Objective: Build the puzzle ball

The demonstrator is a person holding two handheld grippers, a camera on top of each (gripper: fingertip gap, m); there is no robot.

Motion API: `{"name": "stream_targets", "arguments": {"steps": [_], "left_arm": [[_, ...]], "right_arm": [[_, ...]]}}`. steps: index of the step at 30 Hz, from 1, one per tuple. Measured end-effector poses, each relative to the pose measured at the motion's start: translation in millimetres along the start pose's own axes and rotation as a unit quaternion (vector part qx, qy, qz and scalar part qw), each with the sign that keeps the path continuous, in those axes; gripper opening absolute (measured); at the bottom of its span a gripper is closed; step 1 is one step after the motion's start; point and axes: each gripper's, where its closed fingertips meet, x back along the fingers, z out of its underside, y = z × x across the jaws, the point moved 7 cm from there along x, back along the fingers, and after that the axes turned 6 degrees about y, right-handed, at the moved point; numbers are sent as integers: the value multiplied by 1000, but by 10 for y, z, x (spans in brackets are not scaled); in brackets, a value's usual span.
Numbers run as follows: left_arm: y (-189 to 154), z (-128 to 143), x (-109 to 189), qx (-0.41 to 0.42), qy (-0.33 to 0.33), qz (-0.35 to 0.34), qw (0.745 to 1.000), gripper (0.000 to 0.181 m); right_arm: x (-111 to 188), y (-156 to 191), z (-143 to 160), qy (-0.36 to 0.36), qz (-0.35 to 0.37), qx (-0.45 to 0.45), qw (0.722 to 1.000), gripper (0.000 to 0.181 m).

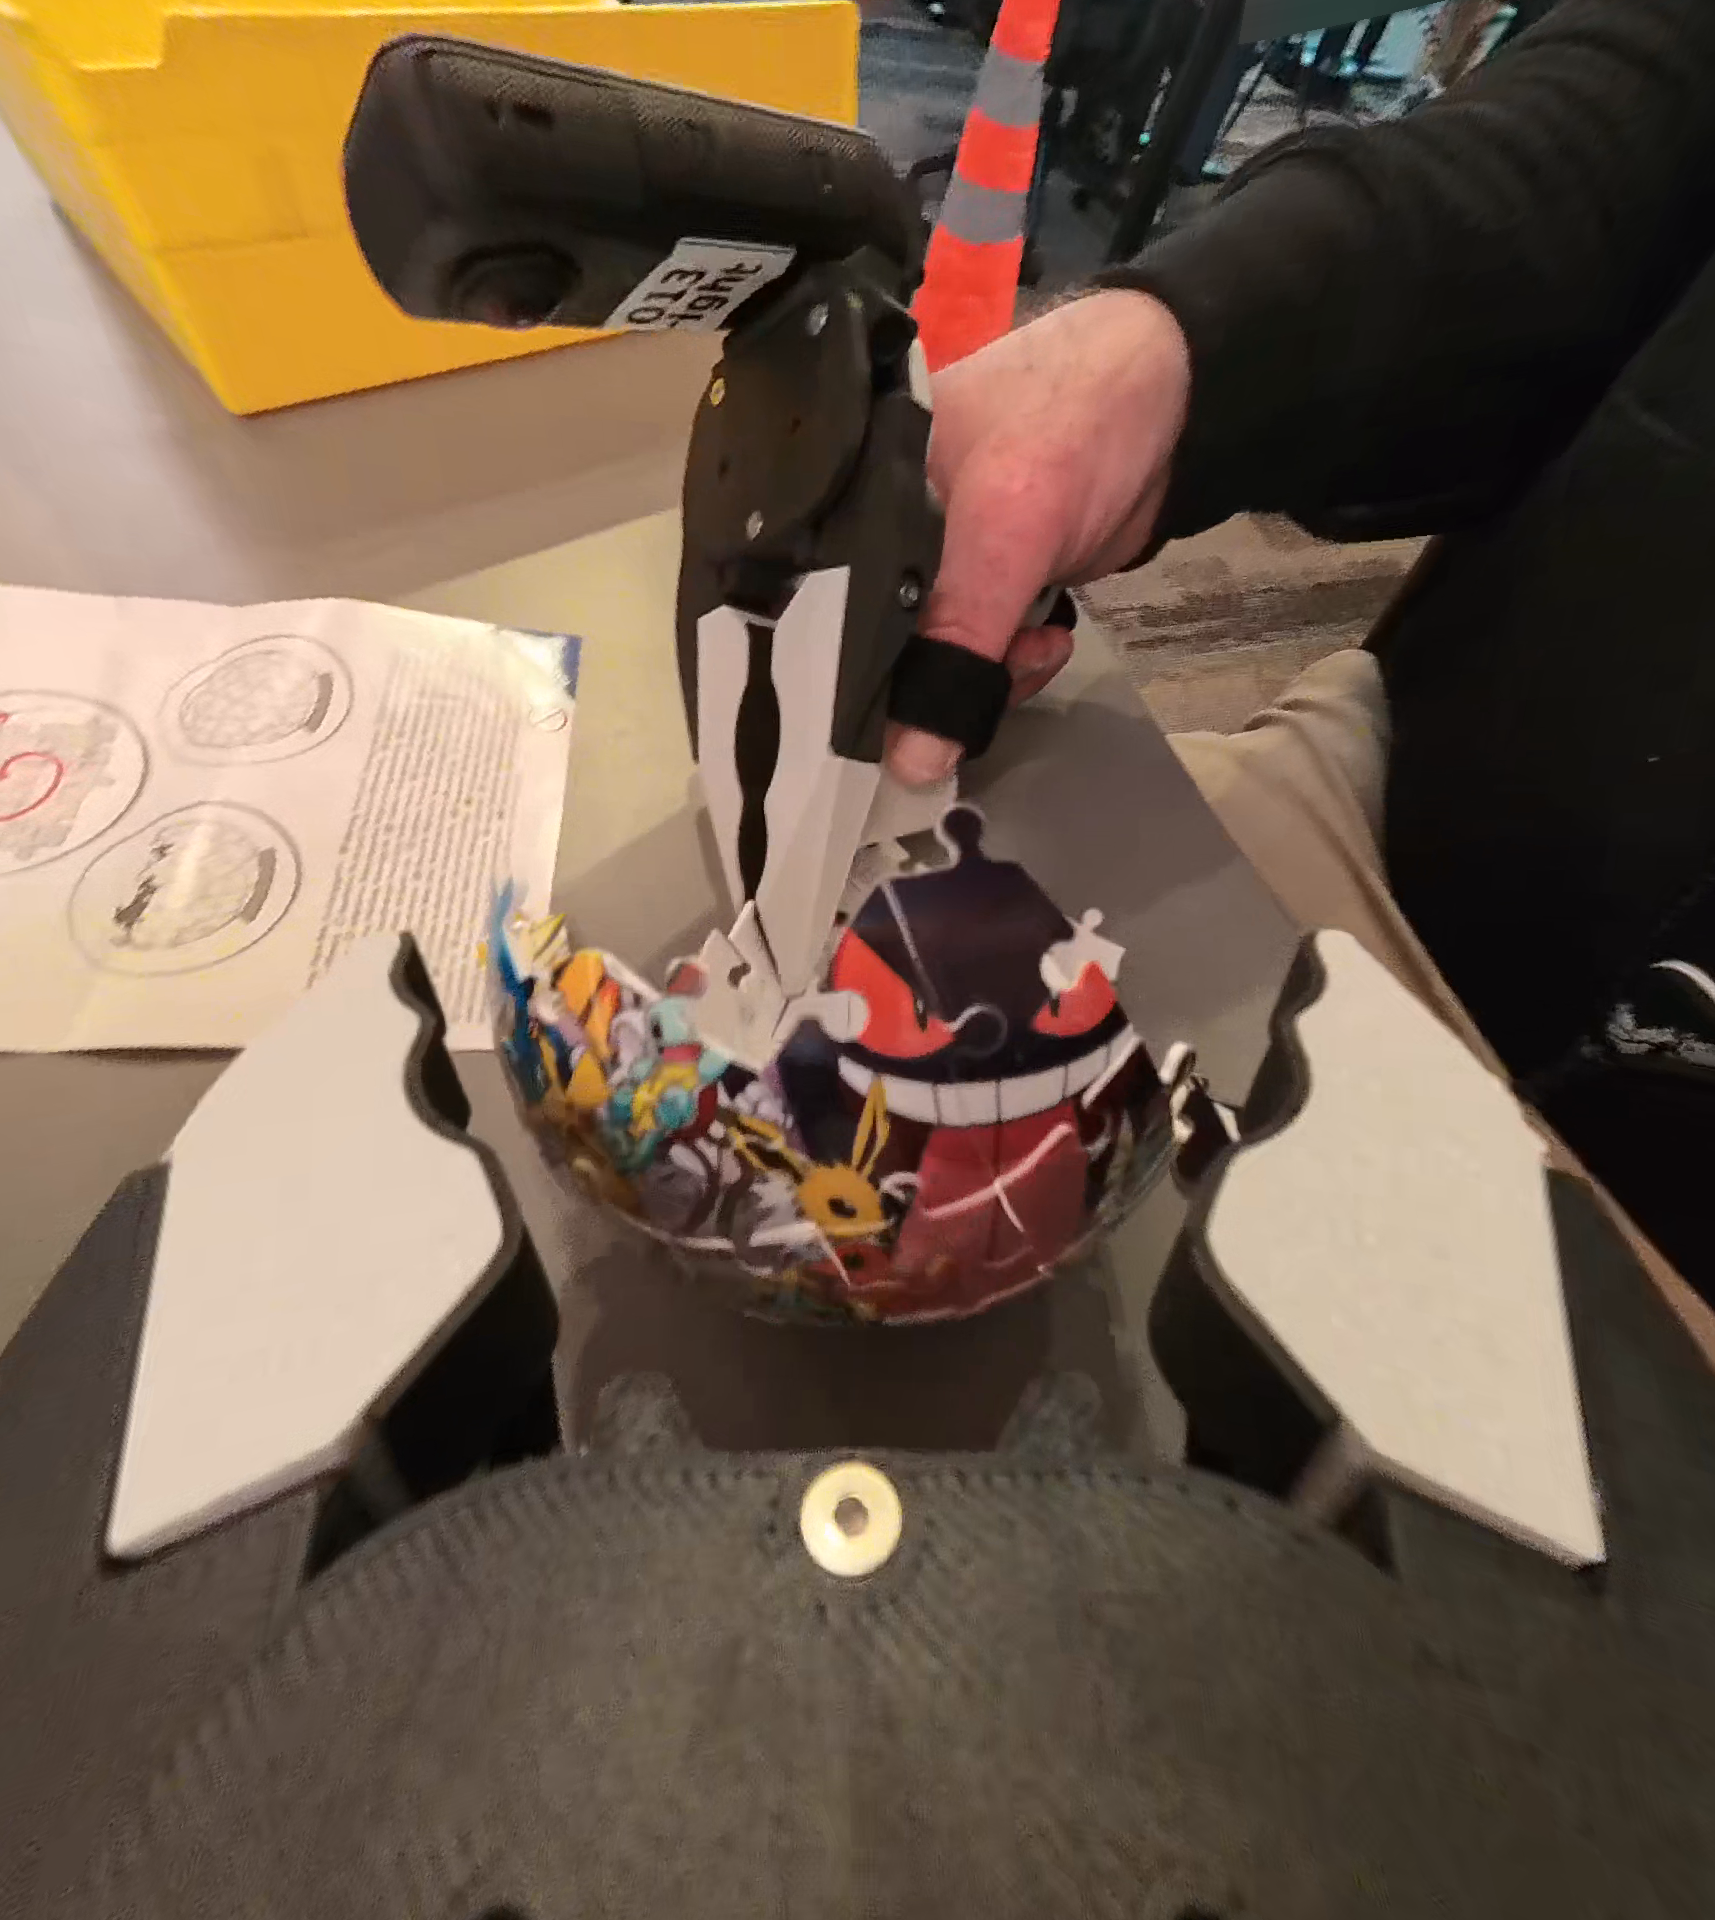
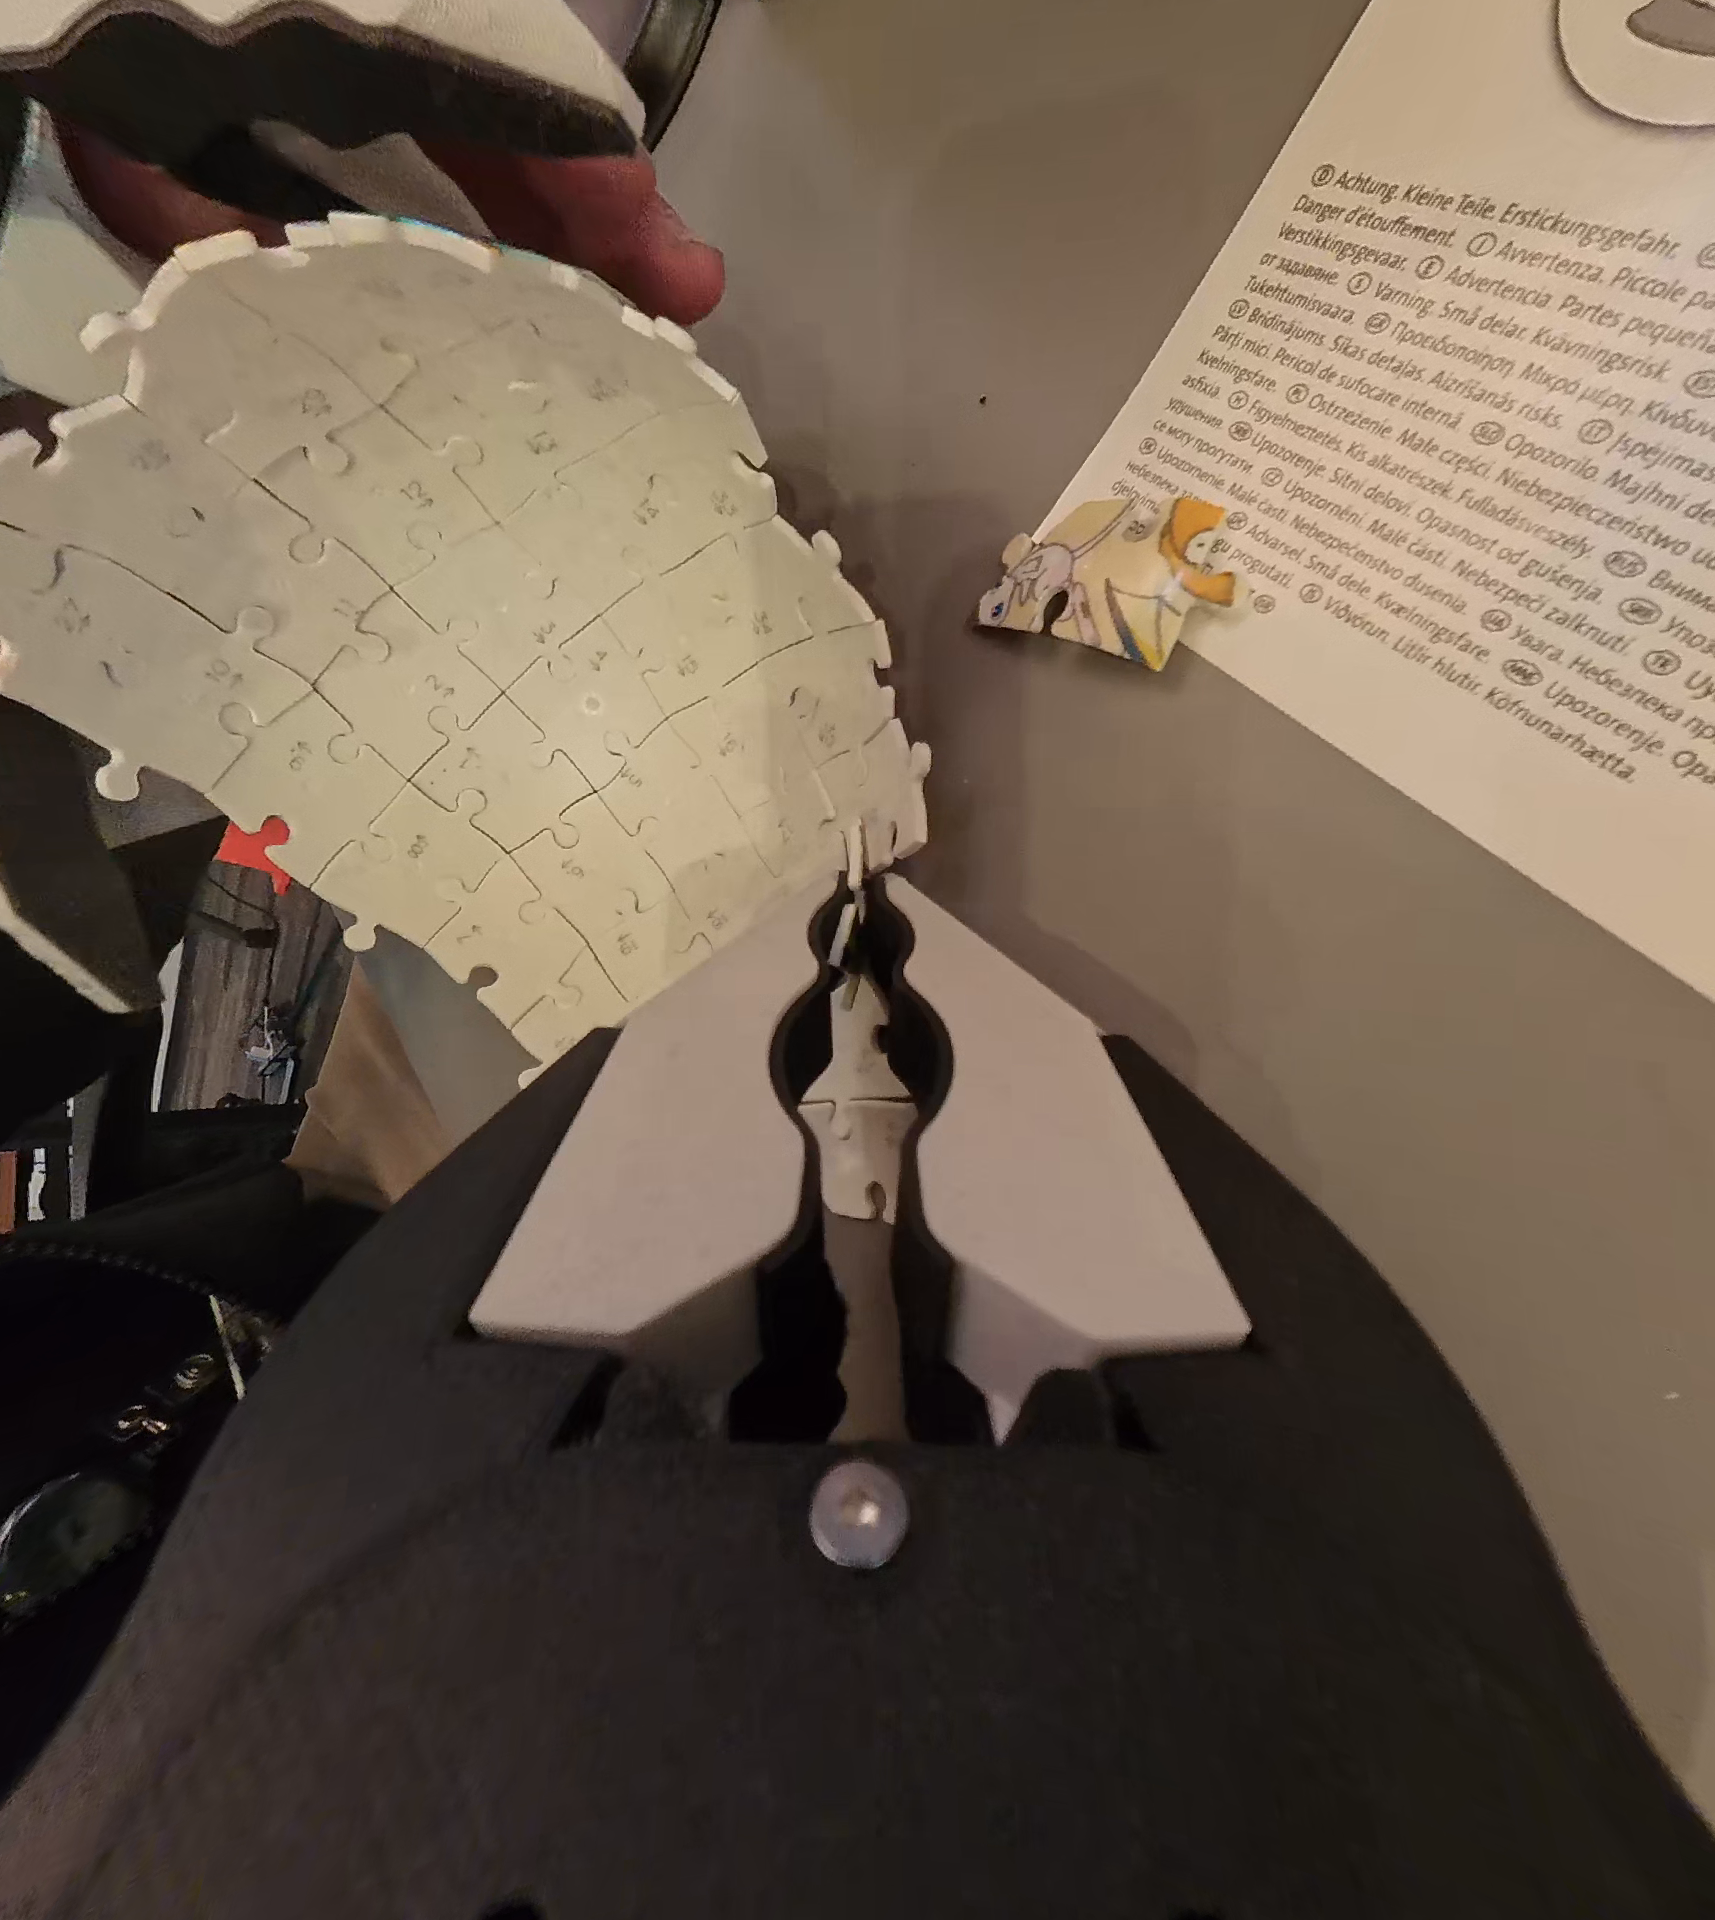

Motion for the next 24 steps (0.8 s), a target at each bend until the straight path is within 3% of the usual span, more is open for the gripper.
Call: {"name": "stream_targets", "arguments": {"steps": [10, 24], "left_arm": [[6, -14, -160, -19, -1, 8, 1000, 142], [-1, -2, -142, -23, 5, -8, 1000, 137]], "right_arm": [[4, -1, 4, 2, -7, -3, 1000, 1], [72, -21, -1, -12, -19, -19, 1000, 10]]}}
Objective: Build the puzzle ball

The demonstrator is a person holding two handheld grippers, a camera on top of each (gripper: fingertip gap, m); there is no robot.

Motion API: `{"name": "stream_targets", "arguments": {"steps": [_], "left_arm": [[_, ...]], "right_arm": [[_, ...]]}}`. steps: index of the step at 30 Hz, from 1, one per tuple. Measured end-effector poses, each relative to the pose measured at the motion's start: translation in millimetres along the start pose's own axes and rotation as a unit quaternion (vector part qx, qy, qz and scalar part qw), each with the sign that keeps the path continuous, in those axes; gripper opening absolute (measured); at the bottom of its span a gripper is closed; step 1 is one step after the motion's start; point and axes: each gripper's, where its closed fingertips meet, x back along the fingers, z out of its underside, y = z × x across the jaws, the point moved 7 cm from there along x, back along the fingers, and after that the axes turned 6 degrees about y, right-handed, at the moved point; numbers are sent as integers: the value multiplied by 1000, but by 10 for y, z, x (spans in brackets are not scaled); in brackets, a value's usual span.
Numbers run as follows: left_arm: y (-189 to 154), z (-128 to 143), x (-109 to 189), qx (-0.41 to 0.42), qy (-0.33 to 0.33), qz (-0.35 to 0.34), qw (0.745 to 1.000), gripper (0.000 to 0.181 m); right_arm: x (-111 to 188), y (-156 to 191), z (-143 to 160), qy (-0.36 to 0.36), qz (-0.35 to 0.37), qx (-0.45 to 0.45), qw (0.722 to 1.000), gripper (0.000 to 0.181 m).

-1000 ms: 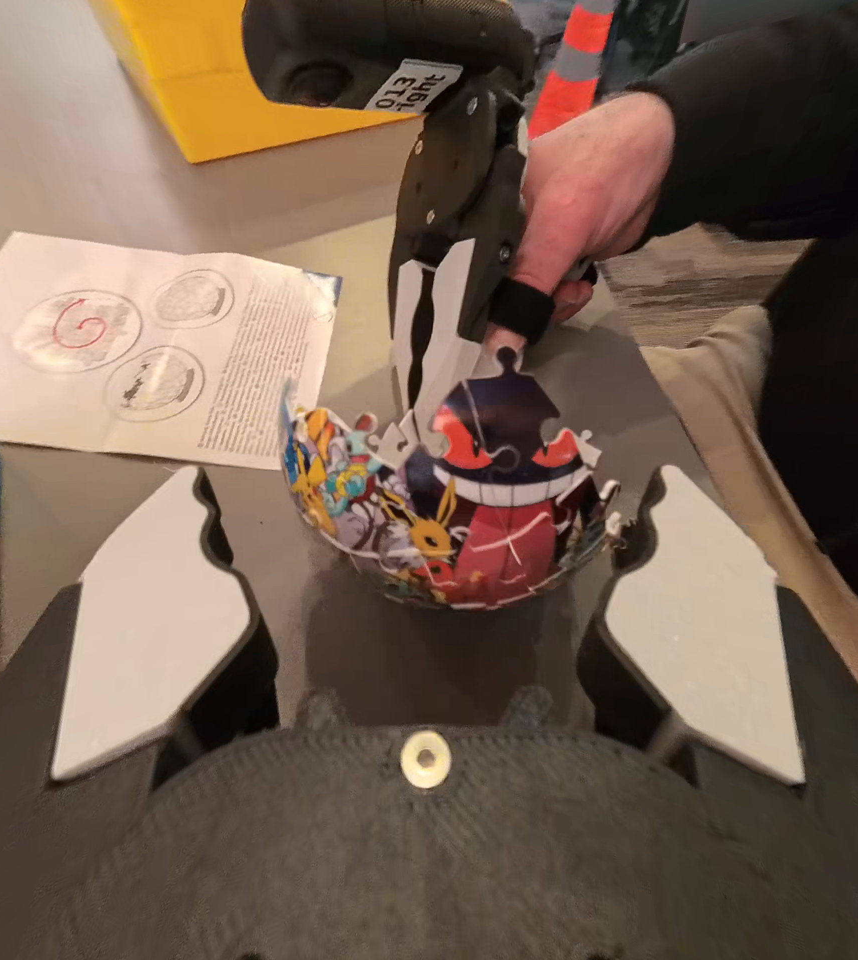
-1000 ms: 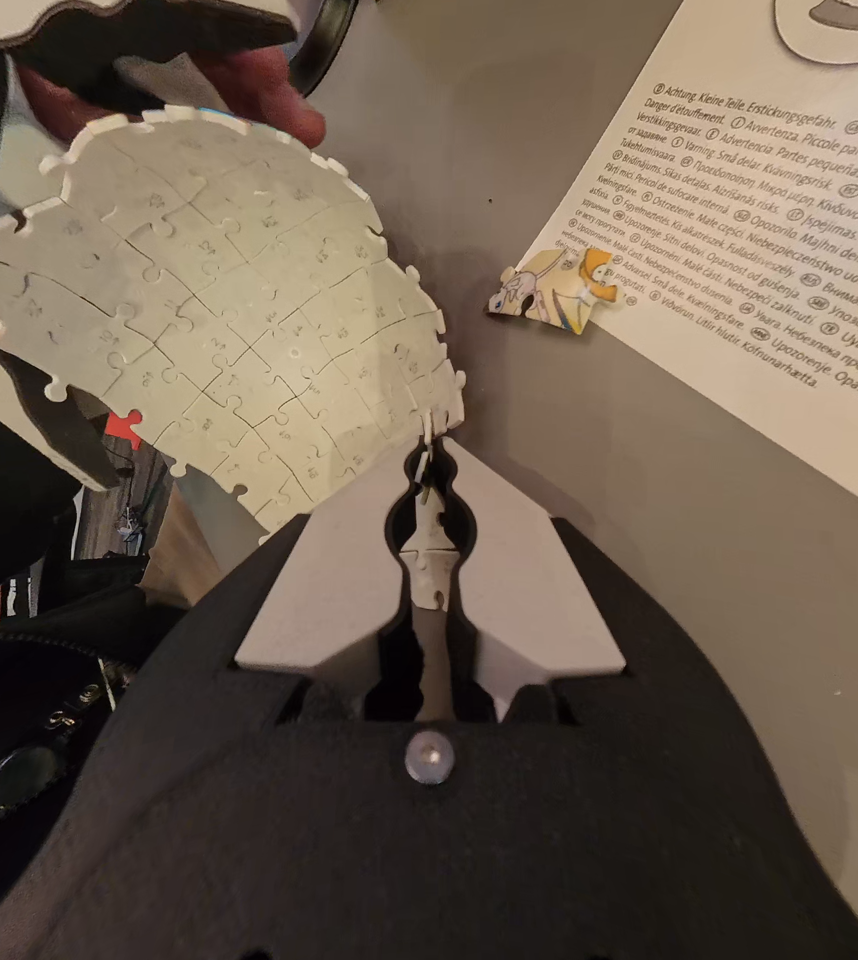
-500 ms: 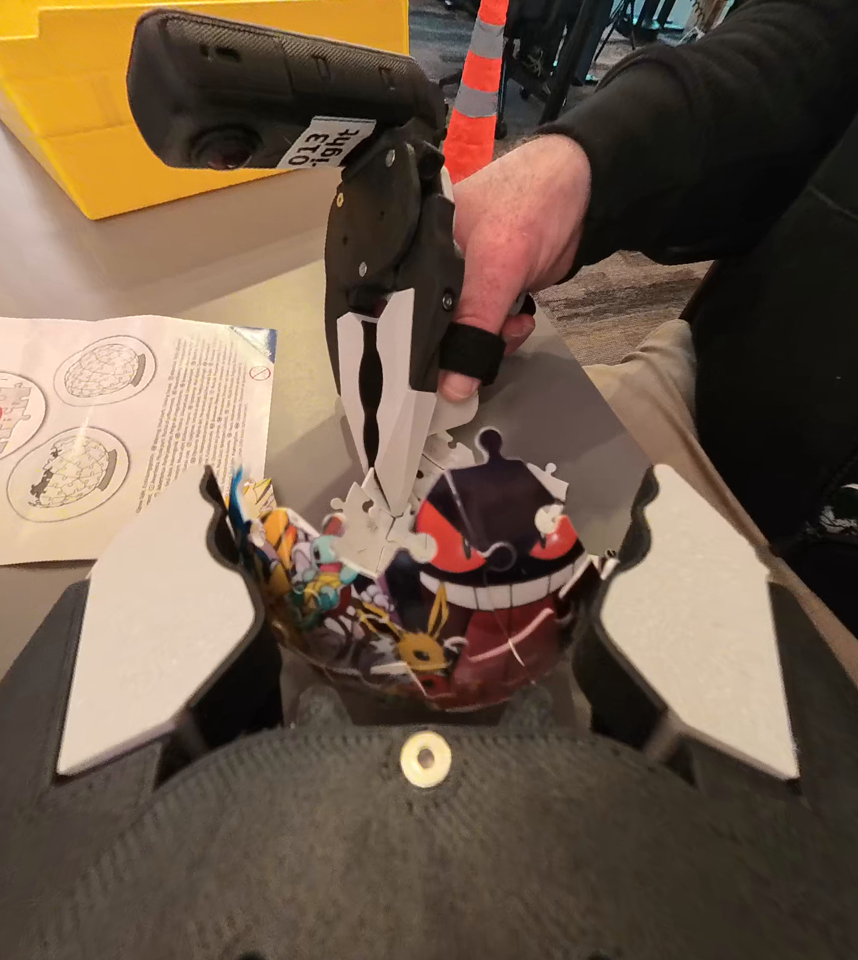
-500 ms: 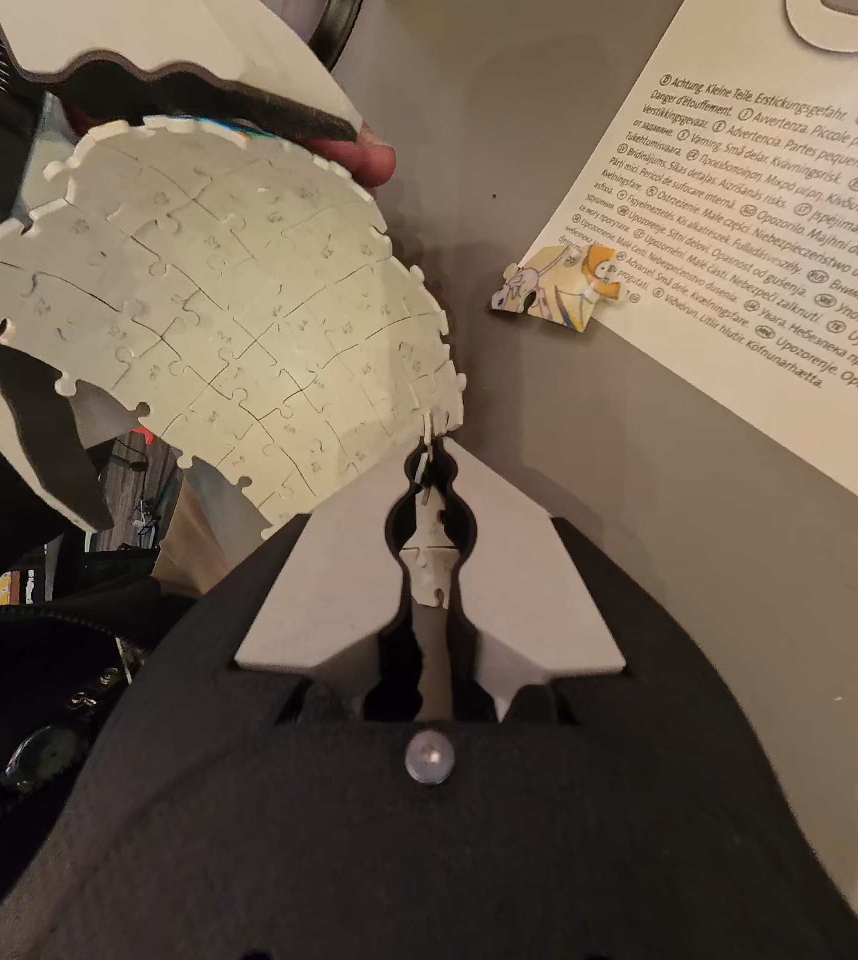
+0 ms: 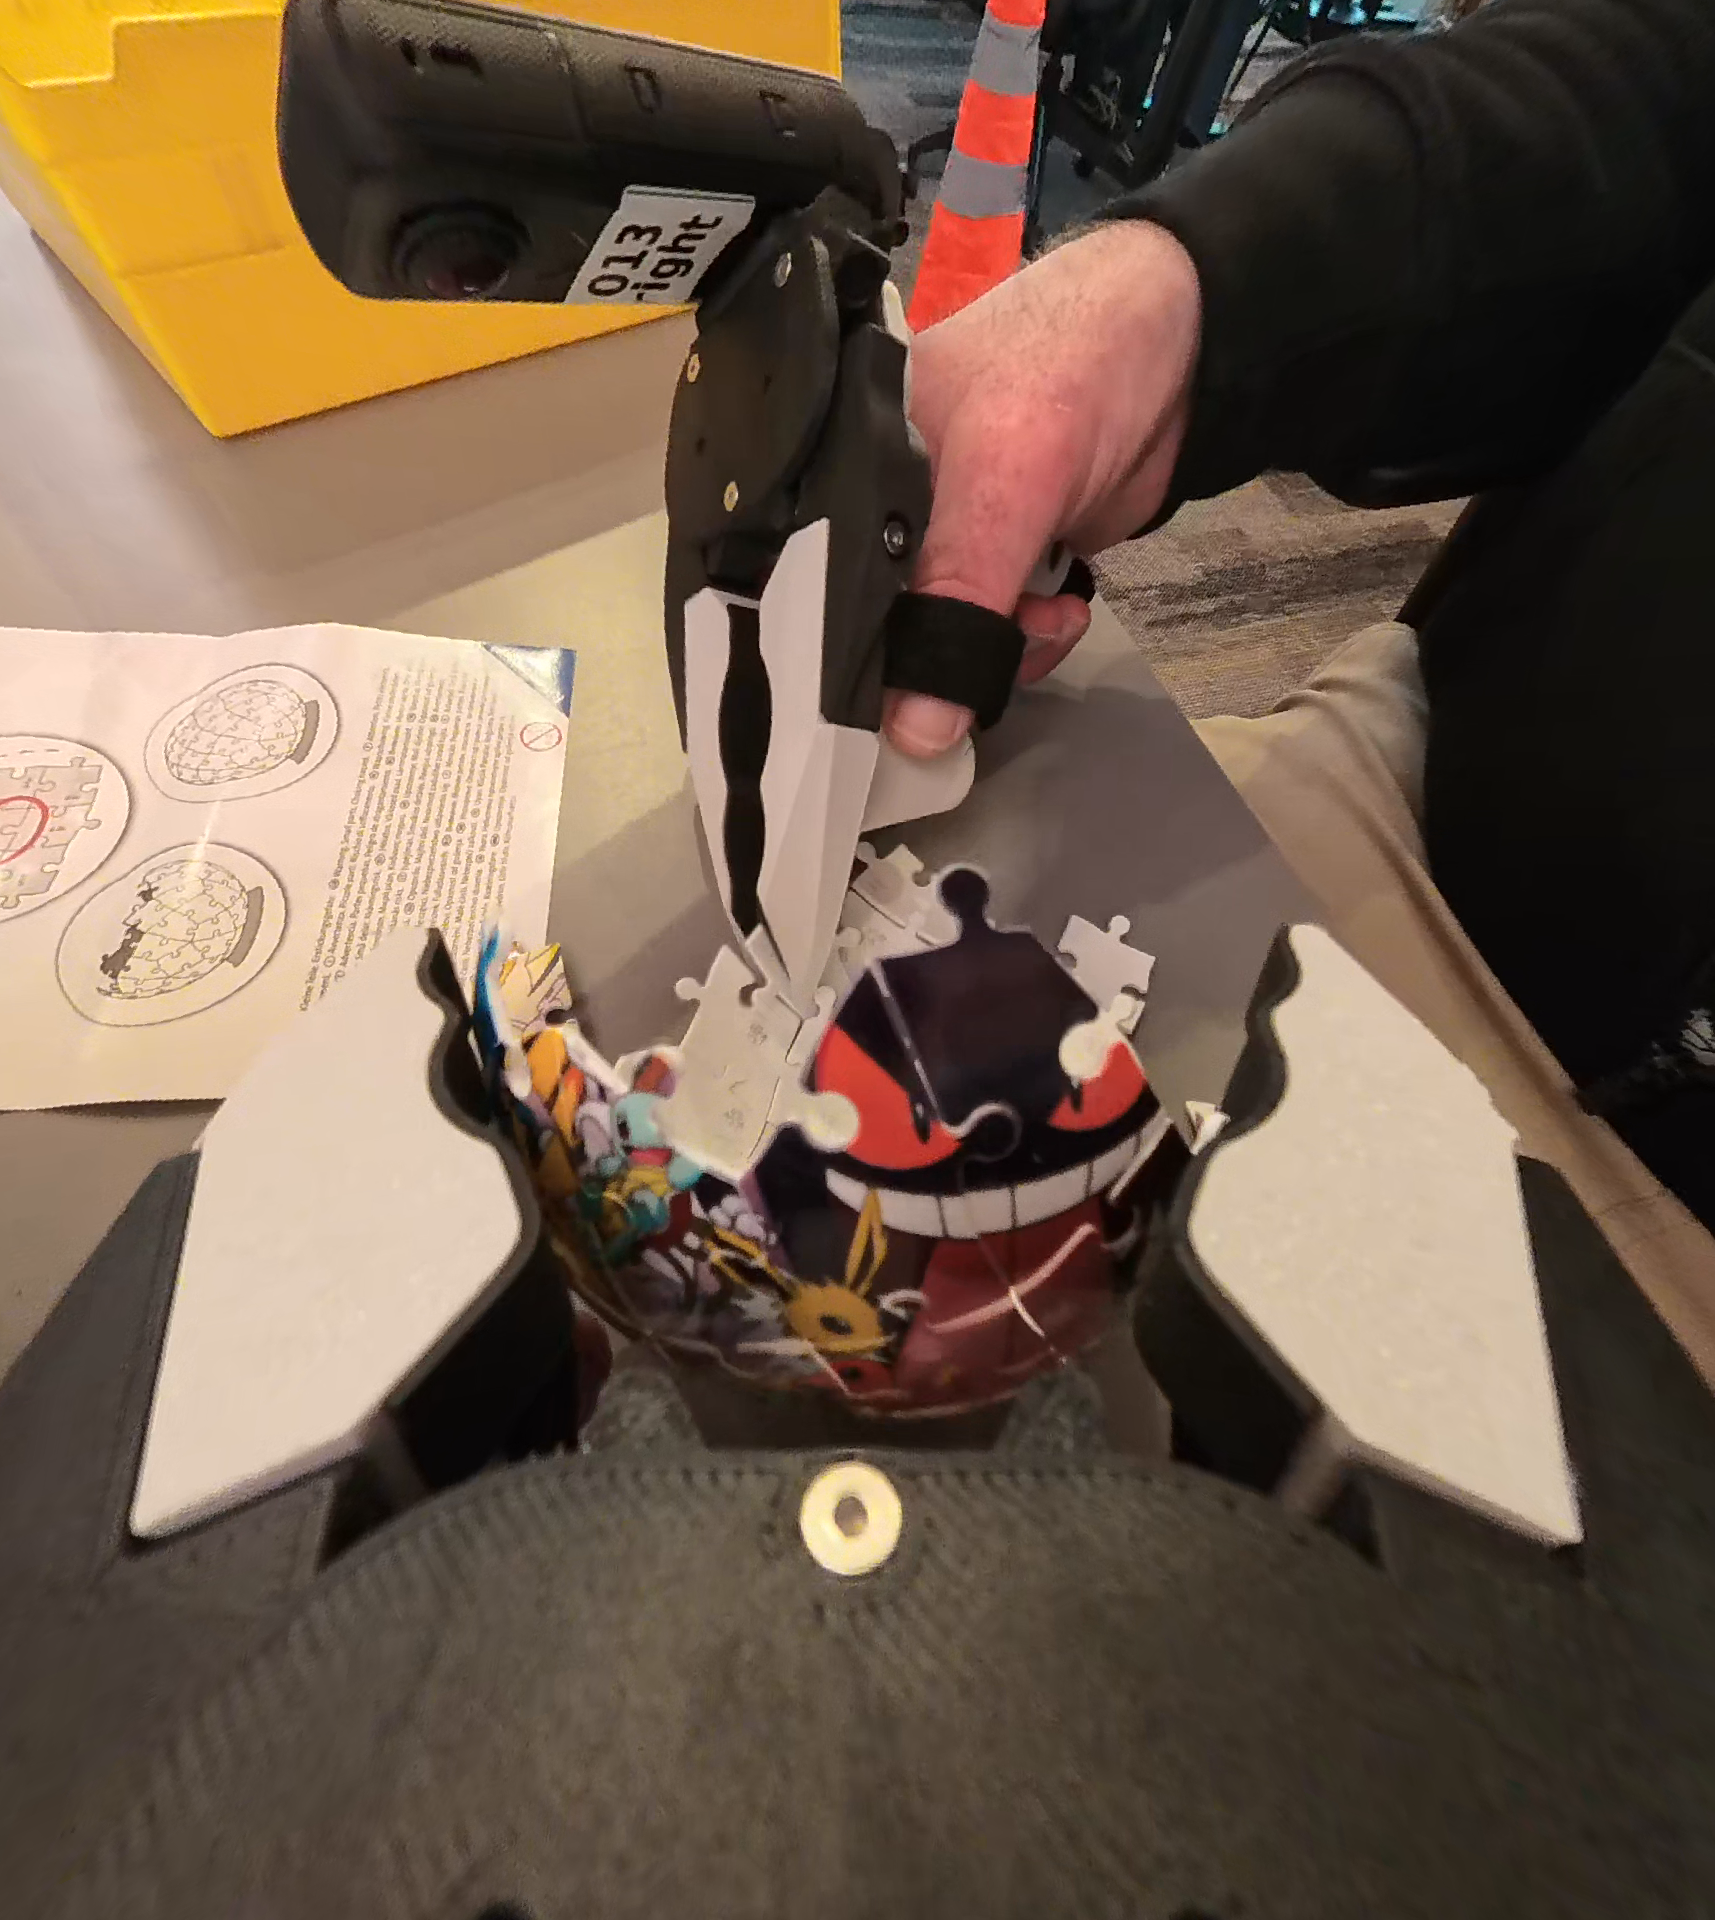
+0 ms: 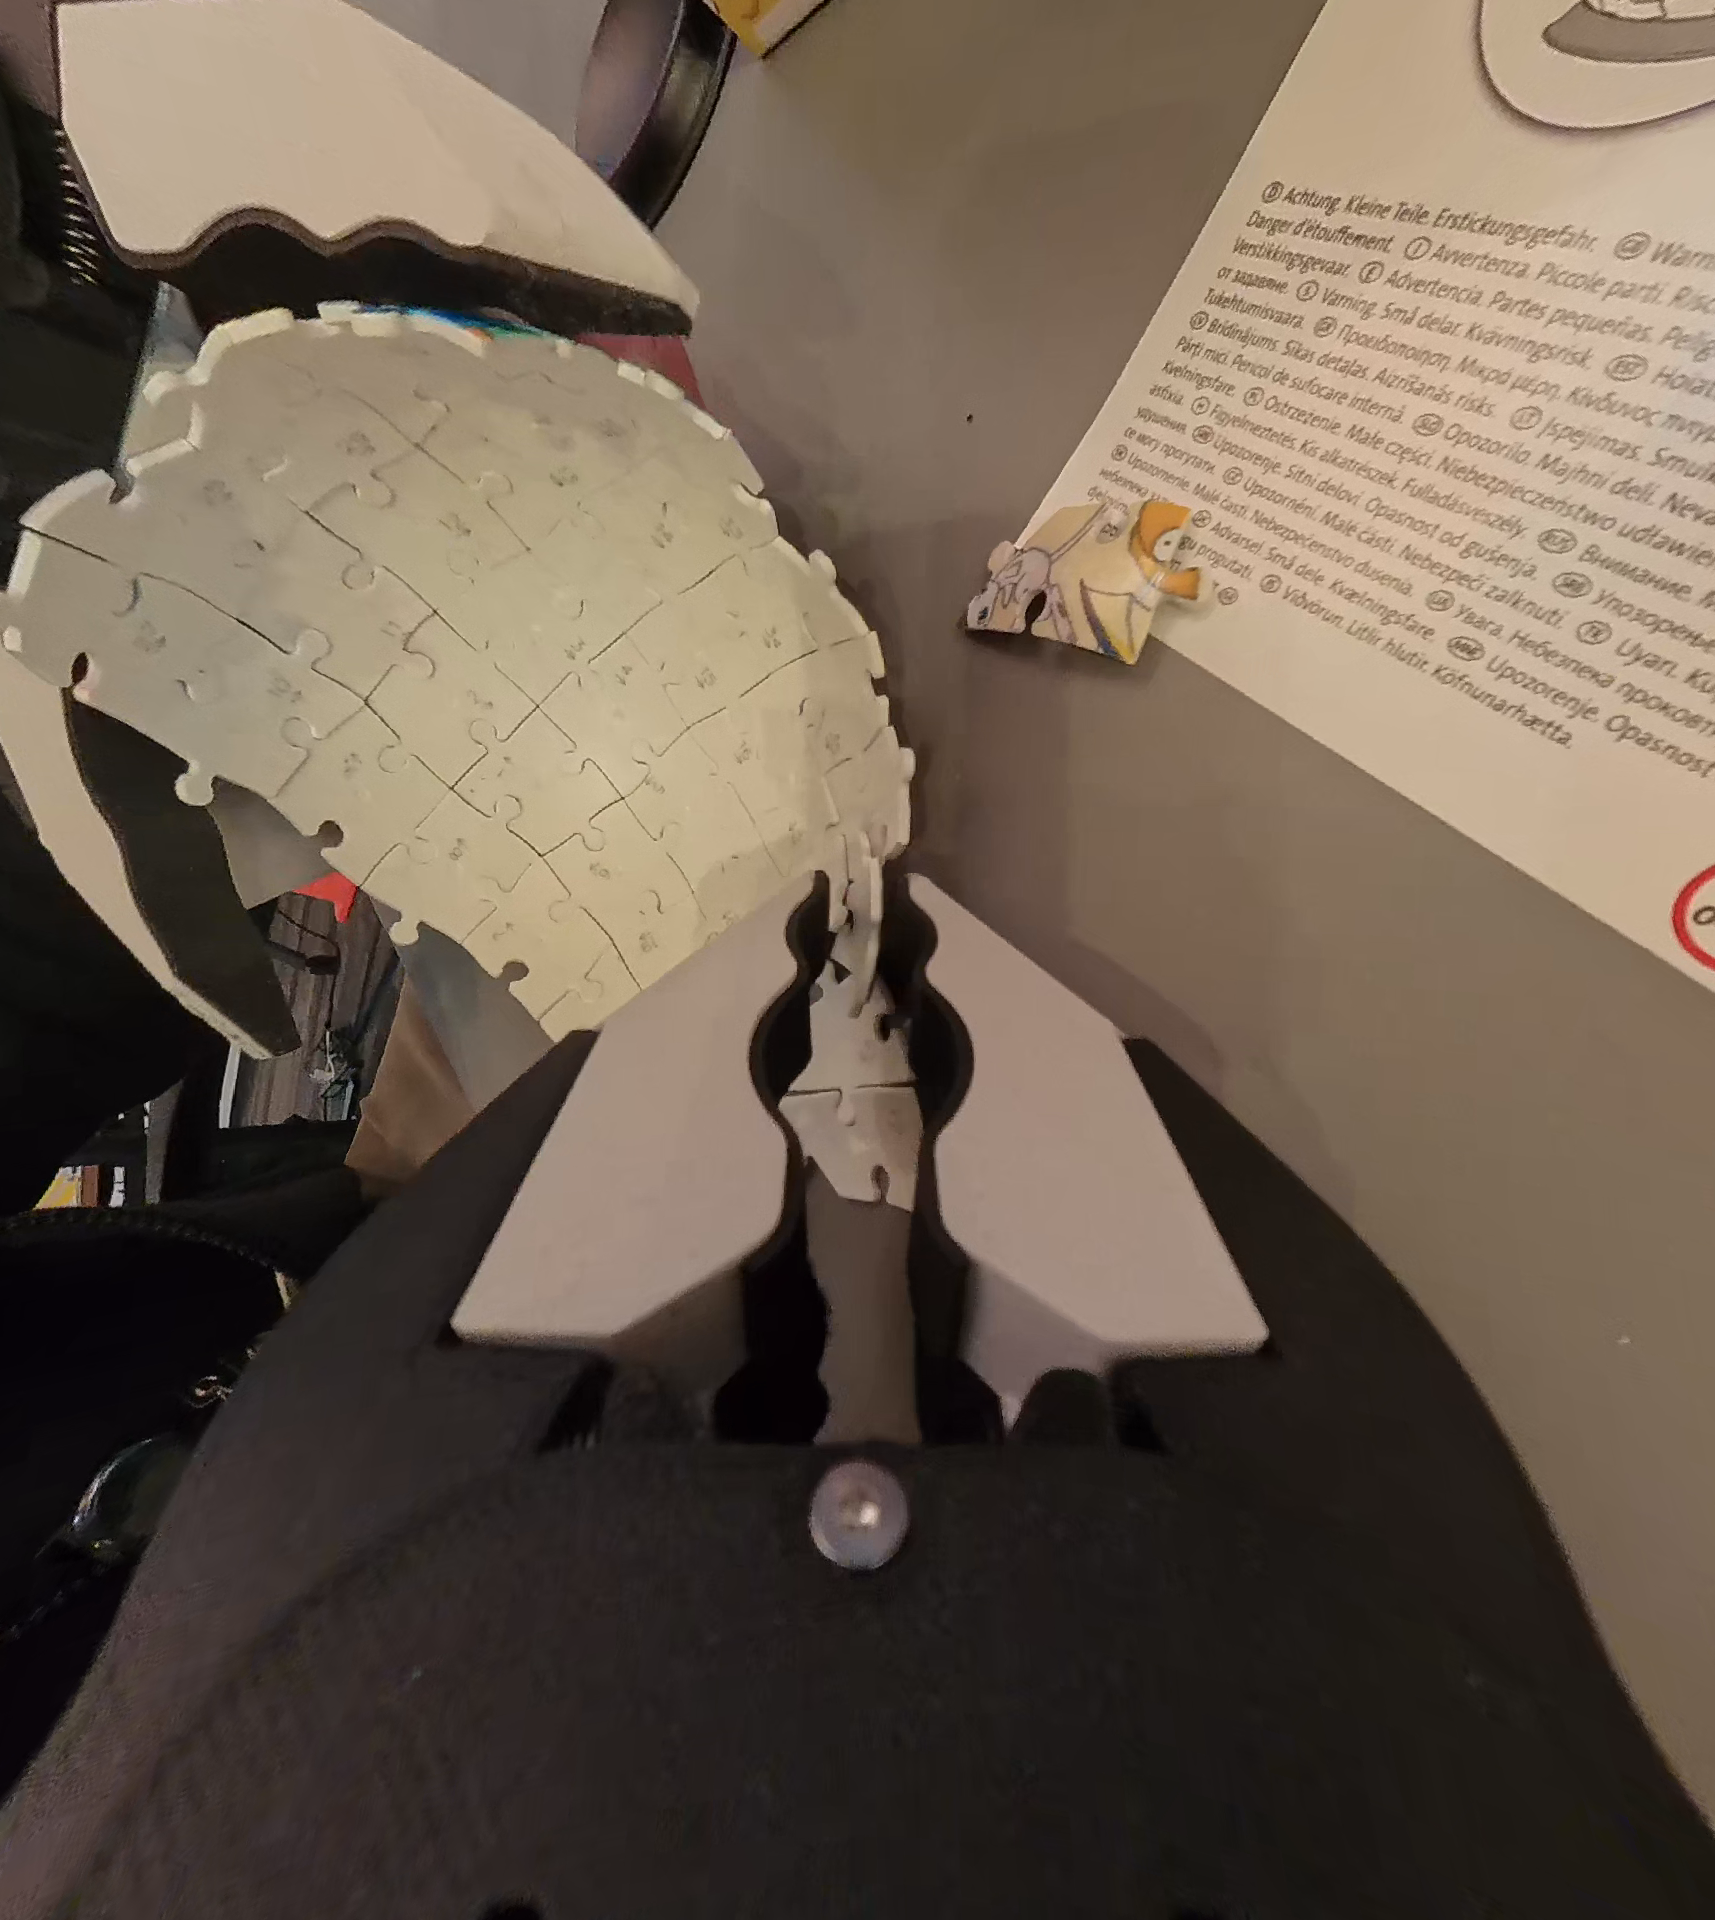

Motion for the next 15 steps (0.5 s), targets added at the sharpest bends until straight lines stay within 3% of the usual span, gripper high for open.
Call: {"name": "stream_targets", "arguments": {"steps": [15], "left_arm": [[-61, -19, -19, -15, 35, -27, 999, 134]], "right_arm": [[183, -4, -8, -3, 18, 17, 1000, 25]]}}
